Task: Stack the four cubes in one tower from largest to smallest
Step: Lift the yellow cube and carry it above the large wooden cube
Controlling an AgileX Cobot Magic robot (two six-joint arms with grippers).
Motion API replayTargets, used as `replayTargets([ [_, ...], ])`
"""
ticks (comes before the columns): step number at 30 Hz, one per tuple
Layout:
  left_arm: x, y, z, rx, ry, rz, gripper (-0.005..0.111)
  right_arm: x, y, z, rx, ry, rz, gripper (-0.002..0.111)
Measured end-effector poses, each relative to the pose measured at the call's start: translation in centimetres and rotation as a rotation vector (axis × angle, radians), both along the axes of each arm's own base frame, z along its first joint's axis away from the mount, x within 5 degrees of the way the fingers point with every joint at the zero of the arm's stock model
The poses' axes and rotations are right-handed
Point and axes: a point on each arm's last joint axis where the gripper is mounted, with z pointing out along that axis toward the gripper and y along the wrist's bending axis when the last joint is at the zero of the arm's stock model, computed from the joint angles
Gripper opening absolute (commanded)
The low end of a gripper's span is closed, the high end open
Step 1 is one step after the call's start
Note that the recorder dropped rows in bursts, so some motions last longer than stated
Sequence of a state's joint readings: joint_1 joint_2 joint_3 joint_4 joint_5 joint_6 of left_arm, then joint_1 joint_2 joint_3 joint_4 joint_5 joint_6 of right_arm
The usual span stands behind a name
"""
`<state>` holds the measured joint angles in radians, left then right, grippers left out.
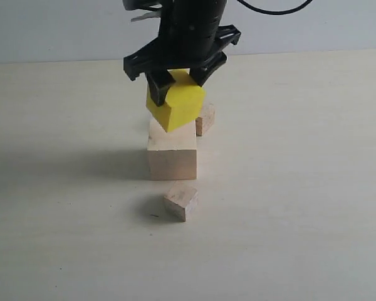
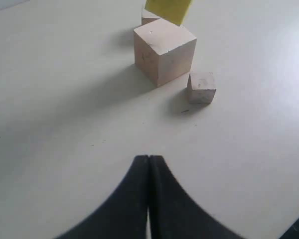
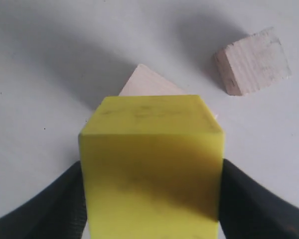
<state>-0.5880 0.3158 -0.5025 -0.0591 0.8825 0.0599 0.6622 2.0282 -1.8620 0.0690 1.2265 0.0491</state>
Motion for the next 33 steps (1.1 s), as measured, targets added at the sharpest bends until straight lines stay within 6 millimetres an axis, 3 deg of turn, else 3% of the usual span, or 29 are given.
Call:
replayTargets([
  [5,0.0,0.0,-0.2,-0.001,0.005,0.002,0.0,1.0,-0.3,1.5,-0.099,-0.157,0.235,0.0],
  [13,0.2,-0.1,-0.4,-0.006,-0.003,0.004,0.0,3.5,-2.7,-0.2,-0.136,-0.13,0.243,0.0],
  [20,0.2,-0.1,-0.3,-0.013,-0.01,0.005,0.0,3.0,-1.8,-0.4,-0.026,-0.078,0.301,0.0],
  [27,0.2,-0.1,-0.2,-0.016,-0.015,0.005,0.0,2.1,-0.9,0.1,0.031,-0.002,-0.153,0.0],
  [33,0.2,-0.1,-0.2,-0.016,-0.015,0.005,0.0,0.2,1.5,0.3,-0.003,-0.038,-0.264,0.0],
])
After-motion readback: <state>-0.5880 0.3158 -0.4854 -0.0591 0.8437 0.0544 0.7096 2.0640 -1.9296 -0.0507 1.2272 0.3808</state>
